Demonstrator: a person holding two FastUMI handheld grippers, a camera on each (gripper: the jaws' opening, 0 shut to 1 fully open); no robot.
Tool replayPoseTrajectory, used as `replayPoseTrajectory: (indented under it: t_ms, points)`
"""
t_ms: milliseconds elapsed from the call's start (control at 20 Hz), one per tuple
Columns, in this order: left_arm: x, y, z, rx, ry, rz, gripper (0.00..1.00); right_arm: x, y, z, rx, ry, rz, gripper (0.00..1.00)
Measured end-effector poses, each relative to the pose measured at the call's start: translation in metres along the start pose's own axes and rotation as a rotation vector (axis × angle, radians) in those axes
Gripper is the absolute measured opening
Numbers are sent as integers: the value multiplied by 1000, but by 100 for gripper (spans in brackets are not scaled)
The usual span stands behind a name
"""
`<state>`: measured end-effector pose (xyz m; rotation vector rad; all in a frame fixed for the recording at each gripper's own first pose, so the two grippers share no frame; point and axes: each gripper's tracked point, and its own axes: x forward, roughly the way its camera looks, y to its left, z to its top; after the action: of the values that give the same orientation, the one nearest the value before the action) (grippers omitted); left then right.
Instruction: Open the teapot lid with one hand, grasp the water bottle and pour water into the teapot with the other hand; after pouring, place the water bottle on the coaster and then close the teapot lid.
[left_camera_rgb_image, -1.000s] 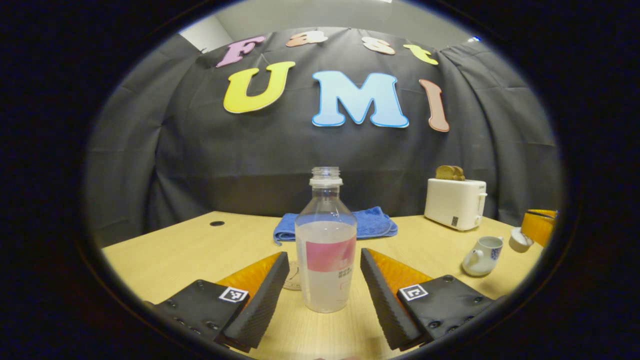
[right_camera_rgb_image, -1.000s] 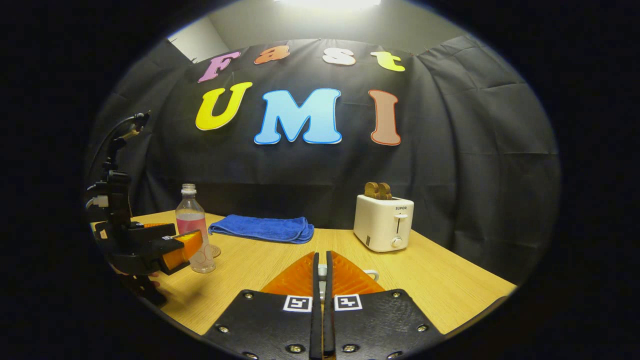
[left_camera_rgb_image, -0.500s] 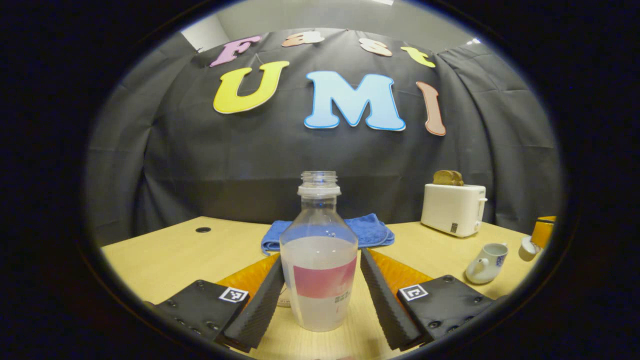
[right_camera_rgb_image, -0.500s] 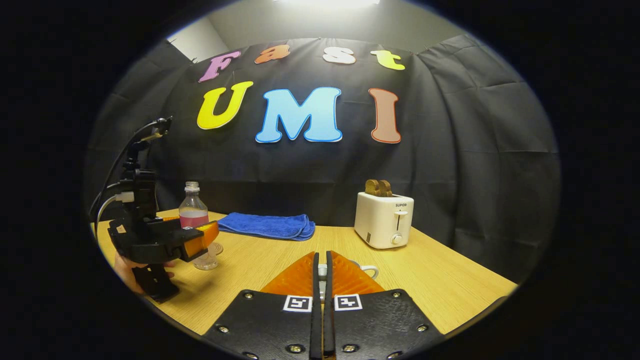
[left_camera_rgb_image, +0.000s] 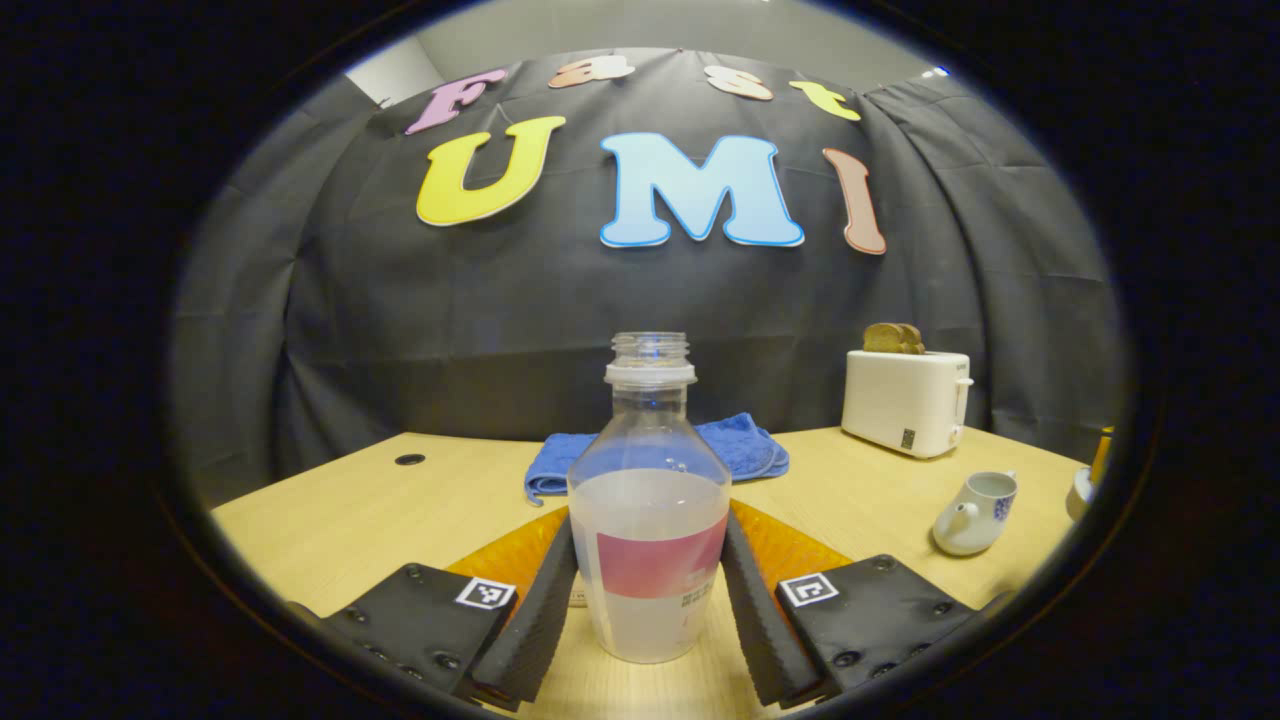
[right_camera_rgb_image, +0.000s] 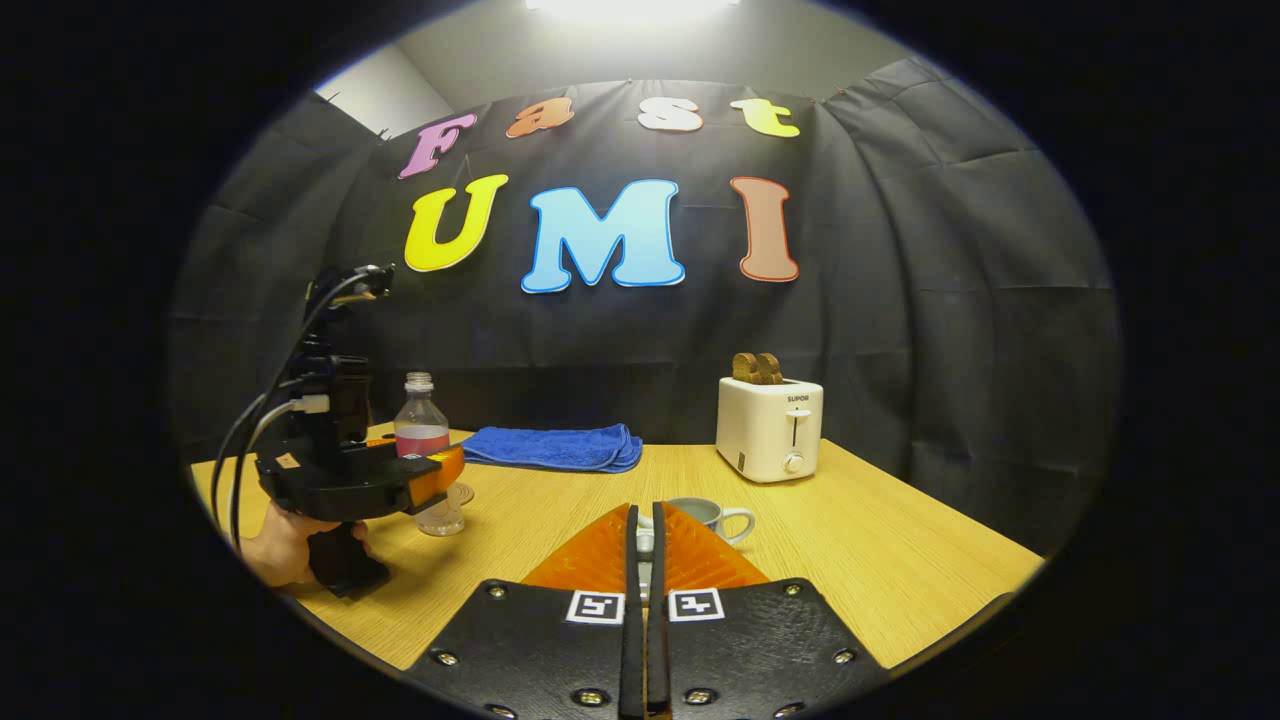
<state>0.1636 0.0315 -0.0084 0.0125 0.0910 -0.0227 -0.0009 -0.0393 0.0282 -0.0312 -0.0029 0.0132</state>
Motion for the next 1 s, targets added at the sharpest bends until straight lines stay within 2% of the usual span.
replayPoseTrajectory:
  t_ms: [200, 350, 450, 600, 1000]
  points:
    - [-7, -11, 12, 49, -14, -20, 86, -28, -8, -12, -14, 10, -19, 2]
    - [-14, -21, 28, 168, -42, -21, 86, -44, -3, -19, 0, 15, 4, 2]
    - [-15, -36, 37, 247, -55, -58, 86, -53, 1, -24, -6, 18, 14, 2]
    - [-14, -50, 31, 337, -38, -87, 86, -67, 6, -26, 1, 18, 32, 2]
    - [-3, -80, 19, 604, -26, -106, 86, -91, 17, -34, -6, -1, 79, 2]
